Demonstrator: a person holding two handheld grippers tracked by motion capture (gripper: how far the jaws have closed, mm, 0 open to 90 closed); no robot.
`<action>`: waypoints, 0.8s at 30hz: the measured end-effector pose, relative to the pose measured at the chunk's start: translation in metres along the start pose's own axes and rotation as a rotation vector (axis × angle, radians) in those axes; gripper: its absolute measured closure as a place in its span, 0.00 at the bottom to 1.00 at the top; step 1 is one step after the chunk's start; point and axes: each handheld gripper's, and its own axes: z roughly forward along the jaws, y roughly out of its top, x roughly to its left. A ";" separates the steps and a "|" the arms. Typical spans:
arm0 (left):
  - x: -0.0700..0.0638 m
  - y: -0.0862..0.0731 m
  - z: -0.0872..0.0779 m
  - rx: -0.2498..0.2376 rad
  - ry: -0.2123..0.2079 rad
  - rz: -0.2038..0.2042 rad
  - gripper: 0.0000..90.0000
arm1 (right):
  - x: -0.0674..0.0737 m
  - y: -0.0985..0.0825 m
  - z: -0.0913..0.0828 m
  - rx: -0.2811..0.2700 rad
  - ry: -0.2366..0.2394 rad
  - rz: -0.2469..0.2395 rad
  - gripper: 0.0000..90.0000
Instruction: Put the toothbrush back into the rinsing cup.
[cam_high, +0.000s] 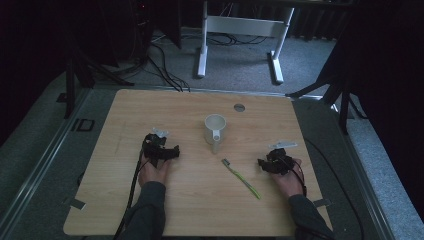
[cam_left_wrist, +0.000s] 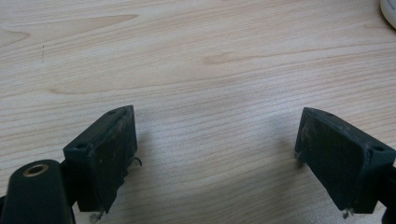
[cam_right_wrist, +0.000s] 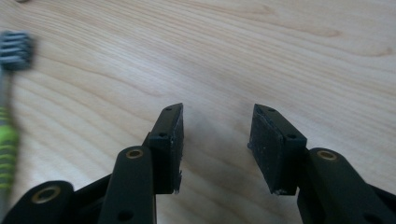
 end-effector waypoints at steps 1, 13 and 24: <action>0.000 0.000 0.000 0.000 0.000 0.000 0.15 | 0.000 0.000 0.000 0.000 0.000 0.000 0.61; 0.000 0.000 0.000 0.001 0.002 -0.001 0.15 | 0.022 0.020 -0.010 0.122 -0.015 -0.133 0.63; 0.000 0.000 0.000 0.000 0.002 -0.001 0.15 | 0.029 0.044 -0.015 0.231 0.075 -0.135 0.64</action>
